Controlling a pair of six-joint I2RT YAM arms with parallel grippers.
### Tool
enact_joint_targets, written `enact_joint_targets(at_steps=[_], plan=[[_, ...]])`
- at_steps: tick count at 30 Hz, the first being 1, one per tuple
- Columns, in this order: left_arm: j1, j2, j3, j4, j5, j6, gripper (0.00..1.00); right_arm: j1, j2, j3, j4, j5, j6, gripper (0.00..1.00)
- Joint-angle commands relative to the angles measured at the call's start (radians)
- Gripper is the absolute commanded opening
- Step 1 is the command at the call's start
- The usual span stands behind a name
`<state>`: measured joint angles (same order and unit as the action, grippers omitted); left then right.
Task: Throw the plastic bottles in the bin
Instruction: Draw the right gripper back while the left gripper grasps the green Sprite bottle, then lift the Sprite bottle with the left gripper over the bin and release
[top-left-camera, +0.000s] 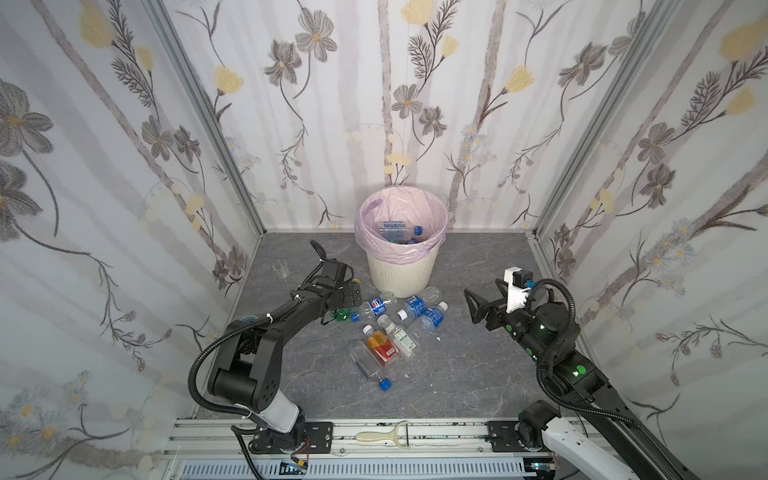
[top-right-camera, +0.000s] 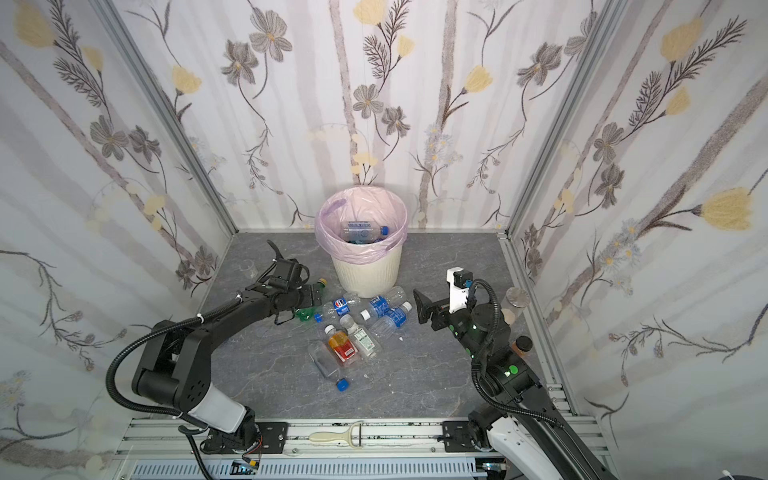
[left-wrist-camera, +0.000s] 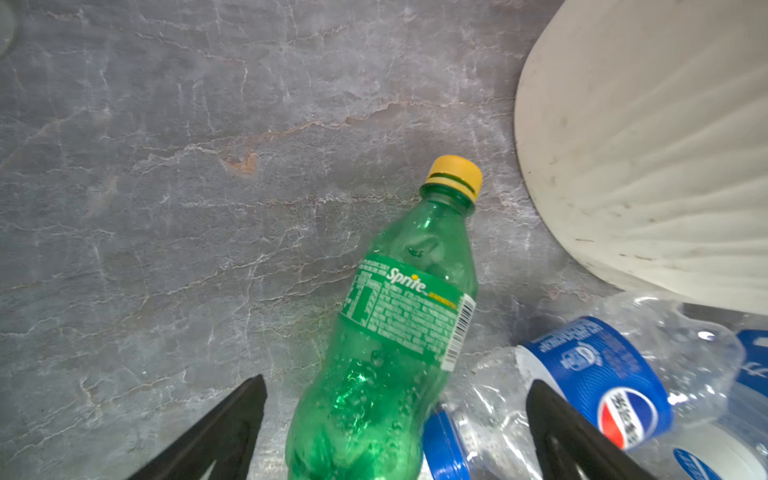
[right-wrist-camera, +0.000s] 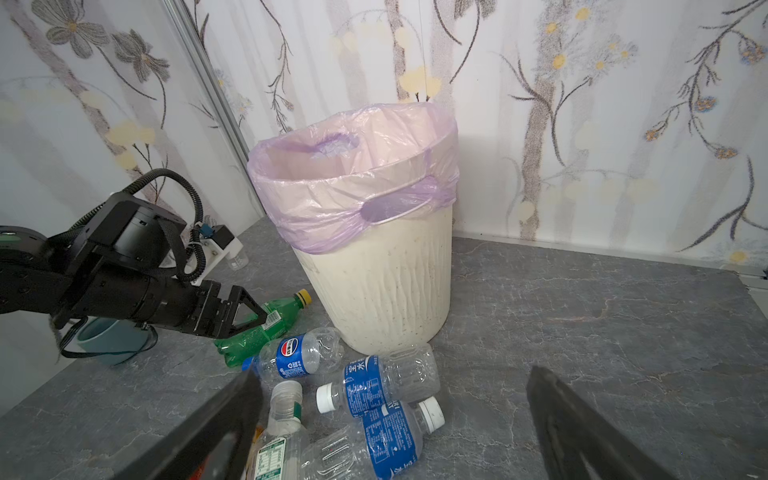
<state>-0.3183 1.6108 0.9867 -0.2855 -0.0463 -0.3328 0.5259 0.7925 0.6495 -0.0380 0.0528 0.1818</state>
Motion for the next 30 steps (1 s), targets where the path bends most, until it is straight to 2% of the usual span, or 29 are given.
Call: enact_joint_targets(at_steps=[1,10,17,24,30], plan=[[-0.003,0.042,0.017,0.023,-0.024,-0.017,0.98,-0.002,-0.005,-0.008,0.03,0.016,0.015,1.0],[-0.023,0.127,0.029,0.04,-0.043,-0.041,0.92,-0.005,-0.007,-0.019,0.036,0.016,0.03,1.0],[-0.028,0.164,0.018,0.061,-0.064,-0.078,0.81,-0.005,-0.006,-0.032,0.044,0.021,0.044,1.0],[-0.03,0.144,-0.011,0.071,-0.11,-0.128,0.67,-0.005,-0.009,-0.034,0.055,0.021,0.048,1.0],[-0.029,0.055,-0.051,0.073,-0.155,-0.14,0.61,-0.005,-0.006,-0.037,0.061,0.024,0.048,0.99]])
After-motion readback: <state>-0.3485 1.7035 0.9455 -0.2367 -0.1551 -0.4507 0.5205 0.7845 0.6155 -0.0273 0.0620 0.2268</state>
